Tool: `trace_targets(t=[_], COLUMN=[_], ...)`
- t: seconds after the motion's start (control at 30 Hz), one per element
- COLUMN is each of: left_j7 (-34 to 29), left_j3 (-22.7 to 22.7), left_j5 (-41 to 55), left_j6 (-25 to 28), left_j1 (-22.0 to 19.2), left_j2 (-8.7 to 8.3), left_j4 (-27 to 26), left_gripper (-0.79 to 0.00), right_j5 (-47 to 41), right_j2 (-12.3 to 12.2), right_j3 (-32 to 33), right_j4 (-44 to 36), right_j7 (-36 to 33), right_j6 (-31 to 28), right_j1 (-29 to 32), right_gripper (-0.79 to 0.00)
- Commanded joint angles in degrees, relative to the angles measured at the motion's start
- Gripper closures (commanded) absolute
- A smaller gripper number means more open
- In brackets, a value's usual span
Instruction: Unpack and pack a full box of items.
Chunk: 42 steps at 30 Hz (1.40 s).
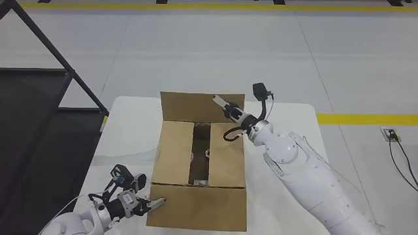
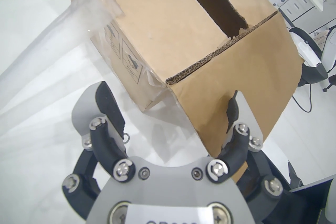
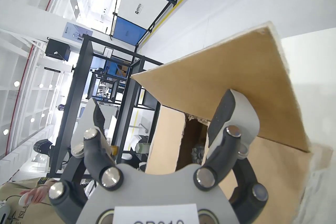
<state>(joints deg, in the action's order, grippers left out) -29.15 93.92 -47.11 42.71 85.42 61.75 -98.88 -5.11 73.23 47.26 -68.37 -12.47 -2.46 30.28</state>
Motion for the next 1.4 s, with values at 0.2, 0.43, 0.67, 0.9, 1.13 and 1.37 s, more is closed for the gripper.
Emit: trace_targets(t=[0.2, 0.43, 0.67, 0.9, 1.13, 1.37], left_j7=[2.12, 3.08, 3.60, 4.67, 8.65, 12.39], left_j3=[-1.36, -2.10, -3.38, -4.23, -3.29, 0.74], left_j5=[-2.06, -4.75, -7.19, -9.12, -8.15, -5.16], left_j6=[-1.60, -2.57, -2.77, -3.22, -3.93, -6.39], left_j1=[0.61, 0.76, 0.70, 1.08, 1.99, 3.63], left_j2=[-0.14, -0.37, -0.58, -0.77, -0.91, -1.15], left_j4=[-0.09, -0.30, -0.78, -1.10, -1.53, -2.07], left_gripper=[-0.785, -0.785, -0.785, -0.785, -0.785, -0.785], right_j5=[-1.52, -2.33, -1.30, -1.69, -3.50, -6.75], right_j2=[4.34, 7.99, 10.58, 12.15, 12.16, 10.31], right_j3=[-4.99, -8.01, -9.29, -8.46, -5.49, -1.38], right_j4=[13.41, 23.13, 30.10, 34.31, 33.62, 28.37], right_j7=[-0.65, -1.76, -1.44, -1.35, -2.85, -17.15], right_j6=[0.41, 0.67, 3.00, 1.30, -7.54, -17.26], right_j1=[-7.41, -11.47, -13.70, -14.98, -14.28, -11.64], right_gripper=[-0.785, -0.785, -0.785, -0.785, -0.785, -0.785])
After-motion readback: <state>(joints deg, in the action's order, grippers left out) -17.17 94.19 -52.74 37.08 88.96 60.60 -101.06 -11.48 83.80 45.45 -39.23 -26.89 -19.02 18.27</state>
